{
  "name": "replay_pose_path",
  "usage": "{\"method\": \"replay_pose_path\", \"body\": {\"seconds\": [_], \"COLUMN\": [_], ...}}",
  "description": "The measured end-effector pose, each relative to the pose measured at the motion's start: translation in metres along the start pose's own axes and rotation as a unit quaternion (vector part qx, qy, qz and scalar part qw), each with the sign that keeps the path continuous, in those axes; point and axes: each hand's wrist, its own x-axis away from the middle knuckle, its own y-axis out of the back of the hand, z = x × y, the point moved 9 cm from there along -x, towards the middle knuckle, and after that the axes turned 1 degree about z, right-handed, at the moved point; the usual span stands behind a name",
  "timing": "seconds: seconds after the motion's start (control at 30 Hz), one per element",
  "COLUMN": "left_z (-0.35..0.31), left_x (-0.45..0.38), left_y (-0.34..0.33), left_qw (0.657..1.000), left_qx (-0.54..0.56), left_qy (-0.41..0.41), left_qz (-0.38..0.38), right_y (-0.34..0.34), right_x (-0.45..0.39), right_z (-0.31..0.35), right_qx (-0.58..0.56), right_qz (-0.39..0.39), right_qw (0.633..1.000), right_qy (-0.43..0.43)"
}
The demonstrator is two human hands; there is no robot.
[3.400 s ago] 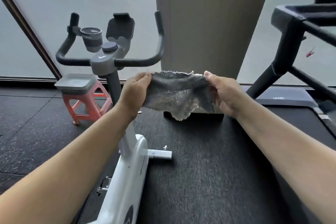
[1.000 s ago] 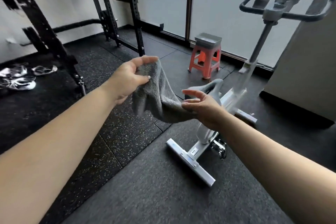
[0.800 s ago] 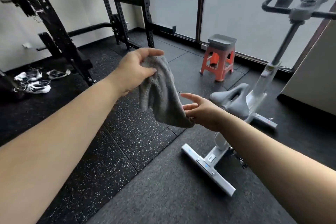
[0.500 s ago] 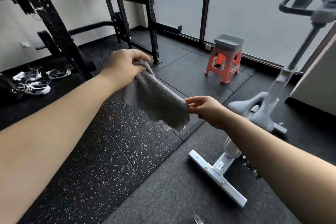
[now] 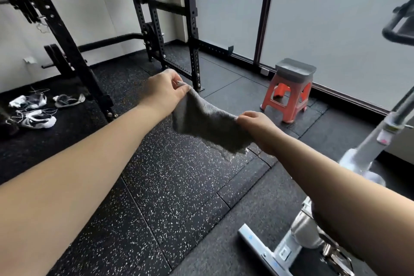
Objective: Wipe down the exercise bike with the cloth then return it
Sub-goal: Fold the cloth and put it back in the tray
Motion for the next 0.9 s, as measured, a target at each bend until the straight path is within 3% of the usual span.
{"method": "replay_pose_path", "body": {"seconds": [0.13,0.3,0.37,0.43,0.5,0.67,0.77,0.83,0.9], "left_z": [-0.023,-0.045,-0.035,-0.014,0.003,0.033,0.038,0.027,0.010], "left_x": [-0.031,-0.064,-0.085,-0.118,-0.165,-0.284,-0.312,-0.321,-0.333], "left_y": [-0.040,-0.115,-0.137,-0.154,-0.159,-0.169,-0.216,-0.248,-0.271], "left_qw": [0.998,0.969,0.940,0.883,0.860,0.913,0.888,0.843,0.806], "left_qx": [-0.036,0.008,0.124,0.278,0.343,0.317,0.299,0.322,0.366], "left_qy": [-0.038,-0.107,-0.062,0.030,0.058,-0.007,-0.002,0.015,0.022], "left_qz": [0.039,0.223,0.313,0.378,0.373,0.257,0.350,0.430,0.464], "right_y": [-0.018,-0.040,-0.043,-0.047,-0.047,-0.028,-0.010,0.005,0.025], "right_x": [-0.046,-0.117,-0.150,-0.181,-0.212,-0.289,-0.320,-0.340,-0.362], "right_z": [0.010,0.022,0.025,0.037,0.047,0.056,0.065,0.069,0.068], "right_qx": [-0.187,-0.327,-0.379,-0.381,-0.353,-0.329,-0.316,-0.338,-0.354], "right_qz": [0.017,0.061,0.086,0.132,0.145,0.086,0.076,0.068,0.046], "right_qw": [0.980,0.939,0.917,0.914,0.924,0.940,0.946,0.939,0.934], "right_qy": [-0.062,-0.087,-0.085,-0.046,-0.001,-0.016,-0.007,0.004,0.003]}}
